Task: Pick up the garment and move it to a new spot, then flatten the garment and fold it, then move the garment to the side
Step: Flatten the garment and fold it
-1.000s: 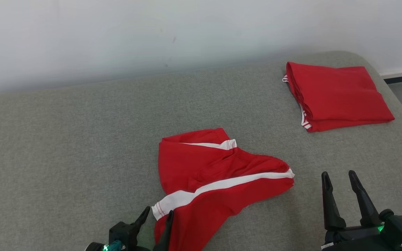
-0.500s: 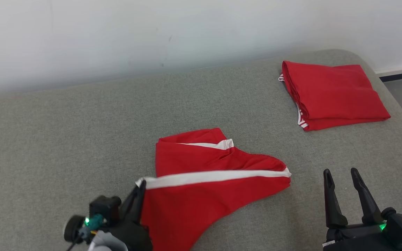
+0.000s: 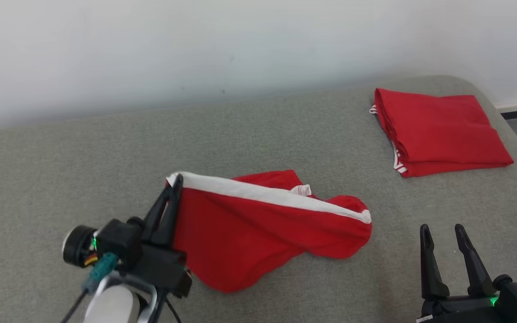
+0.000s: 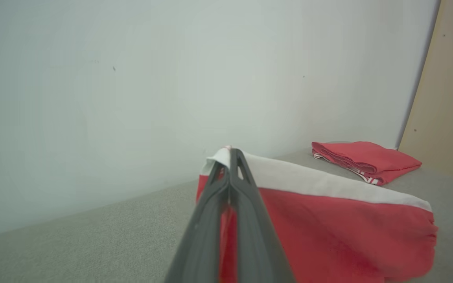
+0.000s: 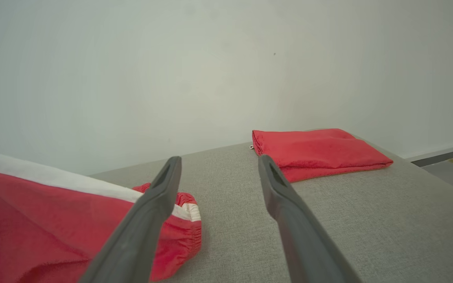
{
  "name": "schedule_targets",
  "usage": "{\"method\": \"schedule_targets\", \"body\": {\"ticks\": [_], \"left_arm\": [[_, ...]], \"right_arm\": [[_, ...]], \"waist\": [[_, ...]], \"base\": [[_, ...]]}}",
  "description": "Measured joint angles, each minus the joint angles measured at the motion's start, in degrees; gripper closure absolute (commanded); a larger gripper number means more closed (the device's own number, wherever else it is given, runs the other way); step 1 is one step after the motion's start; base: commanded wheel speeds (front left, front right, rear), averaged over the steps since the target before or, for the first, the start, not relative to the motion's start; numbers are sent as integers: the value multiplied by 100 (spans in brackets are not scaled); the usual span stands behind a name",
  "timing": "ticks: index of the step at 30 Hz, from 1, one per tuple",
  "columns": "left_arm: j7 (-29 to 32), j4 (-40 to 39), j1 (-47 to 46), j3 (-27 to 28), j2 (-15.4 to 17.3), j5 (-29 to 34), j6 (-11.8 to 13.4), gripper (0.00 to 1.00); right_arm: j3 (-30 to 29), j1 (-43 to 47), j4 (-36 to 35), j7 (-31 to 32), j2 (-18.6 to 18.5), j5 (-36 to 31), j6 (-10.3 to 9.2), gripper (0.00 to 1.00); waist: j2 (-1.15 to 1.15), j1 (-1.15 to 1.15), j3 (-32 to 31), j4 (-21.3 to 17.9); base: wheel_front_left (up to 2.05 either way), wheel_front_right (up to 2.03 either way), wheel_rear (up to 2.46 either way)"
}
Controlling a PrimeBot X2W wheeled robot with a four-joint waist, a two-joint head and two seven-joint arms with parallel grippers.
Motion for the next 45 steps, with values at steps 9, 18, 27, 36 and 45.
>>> {"method": "schedule_targets", "body": {"ticks": [9, 18, 27, 36, 45], "left_arm": [[147, -534, 1406, -541, -63, 44, 58, 100], [123, -297, 2300, -824, -233, -155, 98, 100], [44, -300, 2472, -778, -312, -205, 163, 0], [0, -965, 2449, 0, -250, -180, 400, 0], [0, -1356, 2457, 1029, -296, -23, 500, 0]], "right_arm": [[-51, 68, 11, 0, 10, -1, 0, 0], [-34, 86, 48, 1, -34, -1, 0, 0], [-62, 139, 97, 0, -54, -1, 0, 0], [-31, 169, 120, 1, -66, 1, 0, 0], [-90, 194, 120, 0, -56, 2, 0, 0]], "waist": [[0, 0, -51, 338], [0, 0, -105, 623], [0, 0, -202, 768], [0, -1, -322, 760], [0, -1, -313, 646]], "base": [[0, 0, 0], [0, 0, 0], [0, 0, 0], [0, 0, 0], [0, 0, 0]]}}
